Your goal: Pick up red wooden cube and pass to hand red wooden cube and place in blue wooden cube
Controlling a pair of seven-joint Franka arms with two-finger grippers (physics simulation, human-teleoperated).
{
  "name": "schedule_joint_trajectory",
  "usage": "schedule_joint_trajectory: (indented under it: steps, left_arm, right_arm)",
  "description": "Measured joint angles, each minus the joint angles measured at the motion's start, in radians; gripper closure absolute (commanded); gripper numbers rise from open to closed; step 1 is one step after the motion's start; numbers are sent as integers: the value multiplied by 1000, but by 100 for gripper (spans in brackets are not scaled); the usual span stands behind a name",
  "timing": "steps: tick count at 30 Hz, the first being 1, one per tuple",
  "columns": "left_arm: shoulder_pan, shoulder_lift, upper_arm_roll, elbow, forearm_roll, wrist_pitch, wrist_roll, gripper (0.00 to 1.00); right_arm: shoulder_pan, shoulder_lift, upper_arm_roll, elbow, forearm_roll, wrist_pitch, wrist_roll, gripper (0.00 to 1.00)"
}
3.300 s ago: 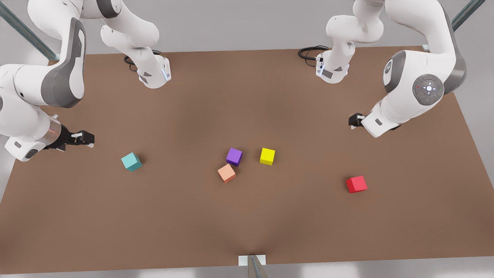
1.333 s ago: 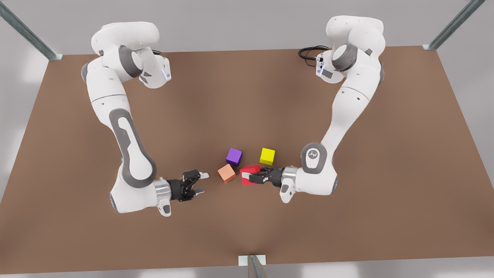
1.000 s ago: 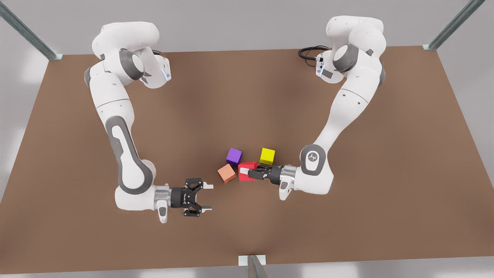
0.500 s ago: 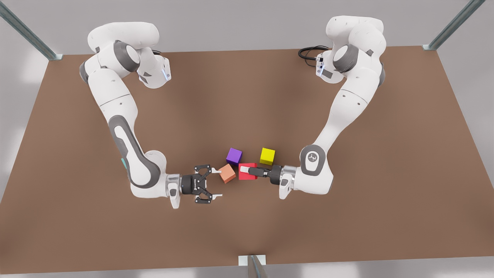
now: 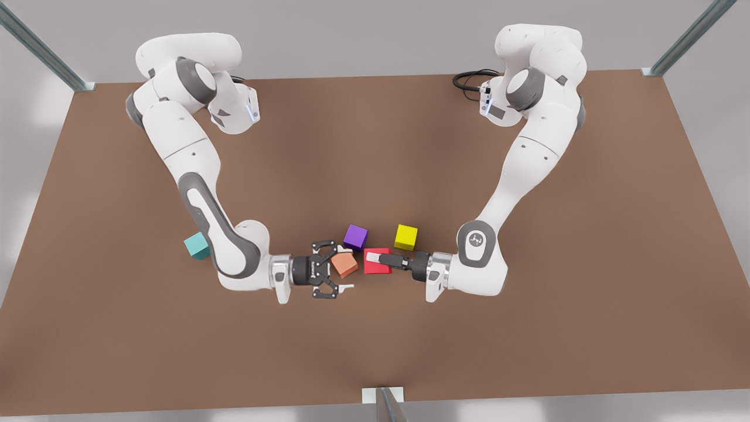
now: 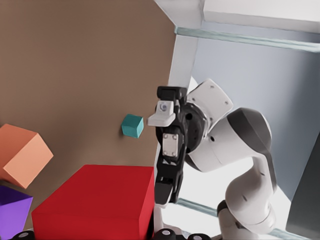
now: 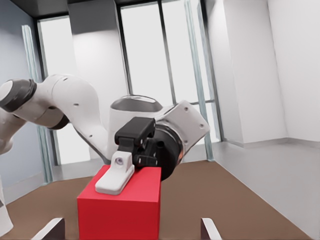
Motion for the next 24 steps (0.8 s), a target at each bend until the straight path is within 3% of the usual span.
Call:
schedule_joint_trajectory:
  steps: [24]
  left_arm:
    - [-3,9,0,0,0,13,46,52]
  right_arm:
    - [19,-13,28,-62,62,39,-141,0]
